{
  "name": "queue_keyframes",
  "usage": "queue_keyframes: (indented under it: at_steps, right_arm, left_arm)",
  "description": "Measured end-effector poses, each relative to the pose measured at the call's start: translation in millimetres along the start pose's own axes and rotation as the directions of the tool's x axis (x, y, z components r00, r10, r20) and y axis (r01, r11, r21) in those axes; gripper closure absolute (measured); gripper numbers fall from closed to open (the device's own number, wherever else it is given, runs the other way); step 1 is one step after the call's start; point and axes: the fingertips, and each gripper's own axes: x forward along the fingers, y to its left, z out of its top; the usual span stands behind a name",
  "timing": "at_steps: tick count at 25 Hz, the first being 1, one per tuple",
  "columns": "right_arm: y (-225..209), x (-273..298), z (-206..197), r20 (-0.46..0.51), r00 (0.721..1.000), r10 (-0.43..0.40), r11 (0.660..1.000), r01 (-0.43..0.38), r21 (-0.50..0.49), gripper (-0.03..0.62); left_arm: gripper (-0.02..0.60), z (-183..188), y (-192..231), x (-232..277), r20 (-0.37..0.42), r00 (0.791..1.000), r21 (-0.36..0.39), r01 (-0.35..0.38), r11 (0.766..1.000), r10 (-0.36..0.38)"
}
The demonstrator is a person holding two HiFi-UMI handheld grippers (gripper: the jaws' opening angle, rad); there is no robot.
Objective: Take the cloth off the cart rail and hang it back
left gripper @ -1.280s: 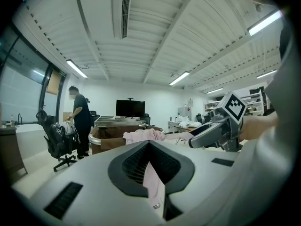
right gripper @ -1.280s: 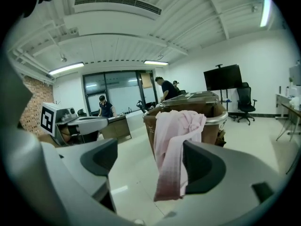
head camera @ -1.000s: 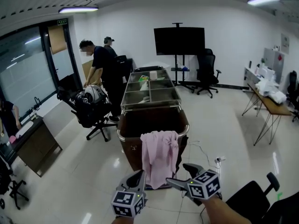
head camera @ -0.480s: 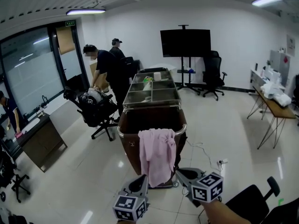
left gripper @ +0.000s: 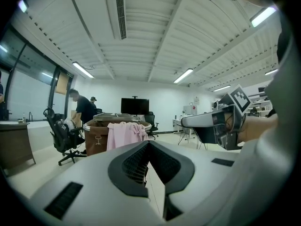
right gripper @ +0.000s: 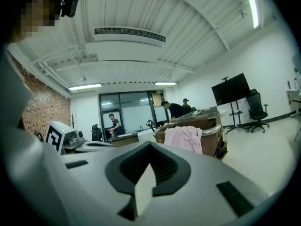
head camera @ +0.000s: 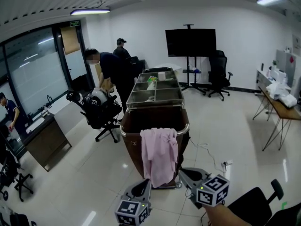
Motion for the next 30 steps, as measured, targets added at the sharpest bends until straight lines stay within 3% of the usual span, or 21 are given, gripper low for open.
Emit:
queue_keyframes:
  at_steps: [6,11,30]
  right_arm:
    - [0,2,-9,-0.019,1.0,0.01,1.0,-0.009,0.02,0.586]
    - [-8,1,-9,0.015,1.0,0.012,0.994,-0.013,0.105,0.586]
    - [-24,11,-22,-0.032,0.999,-0.037,0.997,0.039,0.074,0.586]
  left_arm:
    - [0.581,-2,4,2,-0.001,1.0,-0.009,-0.004,1.0,0.004]
    - [0.581,3,-1,6,0.005,1.0,0.012,0.012,1.0,-0.012]
    - [0.581,4,11,16,0.015,1.0,-0.001,0.006,1.0,-0.006]
